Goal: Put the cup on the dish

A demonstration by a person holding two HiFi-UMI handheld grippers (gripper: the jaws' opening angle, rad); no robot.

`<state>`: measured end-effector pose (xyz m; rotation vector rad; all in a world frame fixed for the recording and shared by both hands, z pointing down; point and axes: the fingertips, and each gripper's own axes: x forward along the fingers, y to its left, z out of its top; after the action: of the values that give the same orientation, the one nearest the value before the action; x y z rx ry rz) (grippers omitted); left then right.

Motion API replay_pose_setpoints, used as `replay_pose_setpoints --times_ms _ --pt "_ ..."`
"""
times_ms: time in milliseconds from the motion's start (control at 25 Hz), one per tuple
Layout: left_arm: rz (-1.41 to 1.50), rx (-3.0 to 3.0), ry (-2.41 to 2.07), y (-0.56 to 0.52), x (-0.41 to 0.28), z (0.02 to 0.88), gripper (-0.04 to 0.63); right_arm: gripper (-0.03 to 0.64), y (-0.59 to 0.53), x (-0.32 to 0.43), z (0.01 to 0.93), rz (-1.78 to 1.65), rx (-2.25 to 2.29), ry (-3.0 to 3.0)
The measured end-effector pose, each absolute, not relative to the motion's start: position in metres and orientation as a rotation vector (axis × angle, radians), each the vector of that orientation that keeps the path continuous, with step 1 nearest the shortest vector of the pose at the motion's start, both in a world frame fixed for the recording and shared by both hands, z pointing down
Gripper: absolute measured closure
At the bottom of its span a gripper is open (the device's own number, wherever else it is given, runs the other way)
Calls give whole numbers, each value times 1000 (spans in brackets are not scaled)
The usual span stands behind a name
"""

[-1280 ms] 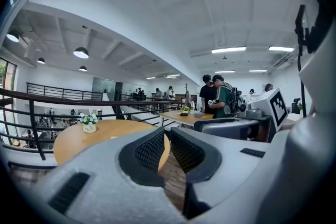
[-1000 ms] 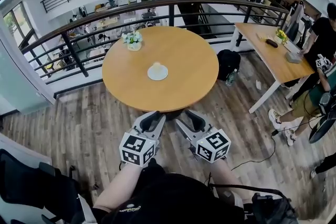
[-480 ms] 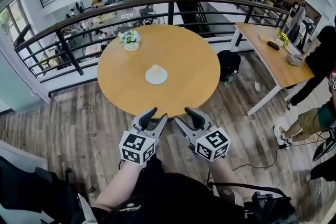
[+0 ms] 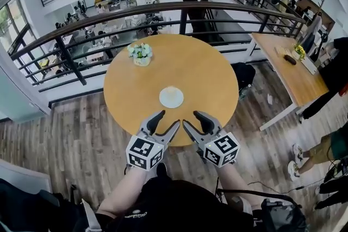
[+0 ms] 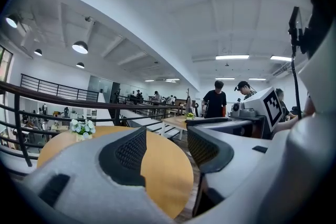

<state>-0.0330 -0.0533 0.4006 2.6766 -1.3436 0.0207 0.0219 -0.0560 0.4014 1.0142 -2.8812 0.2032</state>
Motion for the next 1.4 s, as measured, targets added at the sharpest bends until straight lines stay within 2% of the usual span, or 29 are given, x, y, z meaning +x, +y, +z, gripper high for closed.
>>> replay_pose_setpoints --times_ms 480,960,1400 --pt "-2 2695 -1277 -158 -97 397 362 423 -155 -44 394 170 1050 -2807" --pt "49 2694 -1265 -187 -96 400 362 425 -190 -46 389 154 1053 -2852" --pt "86 2679 -1328 -202 -69 398 379 425 -208 -9 388 162 1051 -2877"
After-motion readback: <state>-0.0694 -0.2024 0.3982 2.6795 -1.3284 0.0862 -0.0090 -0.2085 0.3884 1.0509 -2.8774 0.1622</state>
